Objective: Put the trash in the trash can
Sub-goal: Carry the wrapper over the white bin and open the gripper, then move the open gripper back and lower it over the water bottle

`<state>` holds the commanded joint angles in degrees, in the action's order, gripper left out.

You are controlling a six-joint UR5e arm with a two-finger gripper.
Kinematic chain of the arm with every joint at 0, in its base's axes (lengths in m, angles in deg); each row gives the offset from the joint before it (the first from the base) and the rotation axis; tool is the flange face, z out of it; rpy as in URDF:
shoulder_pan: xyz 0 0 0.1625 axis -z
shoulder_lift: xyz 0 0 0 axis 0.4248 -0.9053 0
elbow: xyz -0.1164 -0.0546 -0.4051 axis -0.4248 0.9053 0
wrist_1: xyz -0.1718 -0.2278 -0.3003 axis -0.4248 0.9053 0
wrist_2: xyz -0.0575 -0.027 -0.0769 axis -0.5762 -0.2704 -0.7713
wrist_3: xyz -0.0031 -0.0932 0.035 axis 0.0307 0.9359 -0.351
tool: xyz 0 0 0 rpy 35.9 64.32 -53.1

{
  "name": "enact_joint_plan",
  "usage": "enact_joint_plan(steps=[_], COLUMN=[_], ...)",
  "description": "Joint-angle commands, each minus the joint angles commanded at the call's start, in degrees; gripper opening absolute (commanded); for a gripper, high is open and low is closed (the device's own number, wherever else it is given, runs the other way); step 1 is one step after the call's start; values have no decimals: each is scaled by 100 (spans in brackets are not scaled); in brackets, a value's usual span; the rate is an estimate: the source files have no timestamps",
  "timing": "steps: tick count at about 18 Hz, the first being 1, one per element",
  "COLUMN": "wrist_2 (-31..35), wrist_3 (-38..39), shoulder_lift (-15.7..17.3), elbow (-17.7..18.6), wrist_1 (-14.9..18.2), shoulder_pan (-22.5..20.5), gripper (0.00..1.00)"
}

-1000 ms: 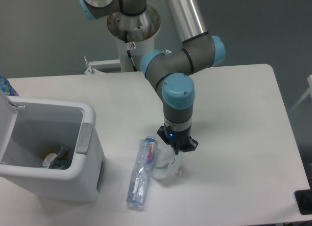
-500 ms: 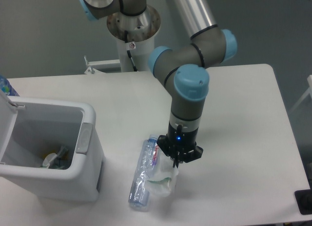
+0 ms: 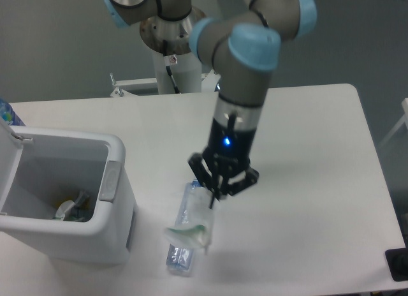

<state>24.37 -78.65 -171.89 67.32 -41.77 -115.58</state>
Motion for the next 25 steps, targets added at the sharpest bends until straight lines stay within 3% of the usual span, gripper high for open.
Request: enact_joint_plan(steps=[5,12,13,14,15,16,22,25], wrist_2=[-220,-256,-256,-256,-247,-238,-238,-107], wrist_3=[97,756,748,739,687,686,677,686], shoulder_lift=[273,379,388,388,388,379,309,-50], elbow=[-53,105,158,193,219,220,106,-289], wrist_1=[0,0,0,0,-9,-9,-9,0], shoulder_pan=[377,931,1010,1081,1142,1160,1178,1099], gripper=[0,0,5,32,84,100,100,100])
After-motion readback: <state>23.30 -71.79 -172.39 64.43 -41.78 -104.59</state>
